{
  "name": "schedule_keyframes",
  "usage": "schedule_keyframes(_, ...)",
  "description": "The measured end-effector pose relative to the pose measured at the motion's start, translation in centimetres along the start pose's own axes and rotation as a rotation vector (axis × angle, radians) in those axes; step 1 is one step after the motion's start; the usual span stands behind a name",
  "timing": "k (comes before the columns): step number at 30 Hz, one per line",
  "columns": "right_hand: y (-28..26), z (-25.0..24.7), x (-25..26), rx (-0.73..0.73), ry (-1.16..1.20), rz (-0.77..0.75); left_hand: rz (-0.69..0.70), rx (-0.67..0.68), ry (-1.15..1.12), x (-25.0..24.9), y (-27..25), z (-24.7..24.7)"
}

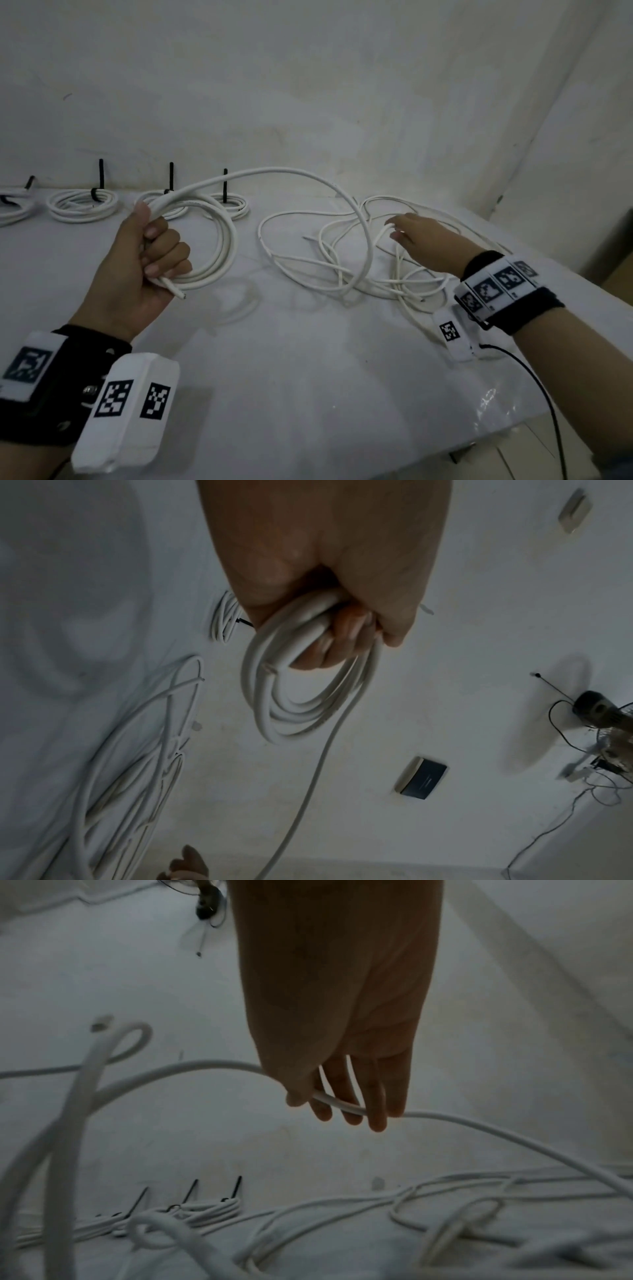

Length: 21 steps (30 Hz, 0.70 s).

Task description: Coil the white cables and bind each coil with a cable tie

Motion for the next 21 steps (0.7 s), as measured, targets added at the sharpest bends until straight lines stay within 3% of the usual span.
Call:
schedule_keyframes(3, 1.8, 2.0, -1.2, 0.095, -0.065, 0.069, -0.061, 0.208, -0.237, 0.4, 0.6, 0.4)
schedule_keyframes(5, 3.0, 3.6, -3.0, 0.193, -0.179, 0.196, -0.171, 0.428, -0.462, 0.4, 0.5, 1.6)
schedule_keyframes(6, 3.5, 4.5, -4.2, 0.249, -0.218, 0.272, -0.186, 0.462, -0.501, 0.2, 0.5, 1.4)
schedule_keyframes(10, 4.3, 6.7, -7.1, 0.370, -0.199, 0.418, -0.164, 0.438, -0.468, -0.3, 0.7, 0.5)
schedule_keyframes(12, 4.4, 6.6, -7.2, 0.349, -0.160, 0.415, -0.092, 0.272, -0.358, 0.0, 0.9, -0.5)
schedule_keyframes(14, 4.3, 6.1, -6.7, 0.327, -0.110, 0.371, -0.051, 0.175, -0.278, 0.1, 1.0, -1.3)
schedule_keyframes(16, 4.0, 4.8, -5.7, 0.248, 0.057, 0.299, -0.098, 0.263, -0.350, 0.6, 1.0, -0.5)
schedule_keyframes(18, 3.0, 2.1, -3.0, 0.115, 0.290, 0.135, -0.152, 0.372, -0.433, 0.7, 0.8, 0.2)
schedule_keyframes(21, 0.0, -1.5, 2.8, 0.063, 0.669, -0.147, -0.072, 0.202, -0.303, 0.3, 1.1, -1.2)
Point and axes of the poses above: each hand's wrist, its own y-axis towards the middle knuckle, its own z-axis out of the palm, x = y × z, the point moved 10 cm from there along y, towards the middle knuckle, and after that the axes turned 4 degrees about x, right-handed, at the moved point
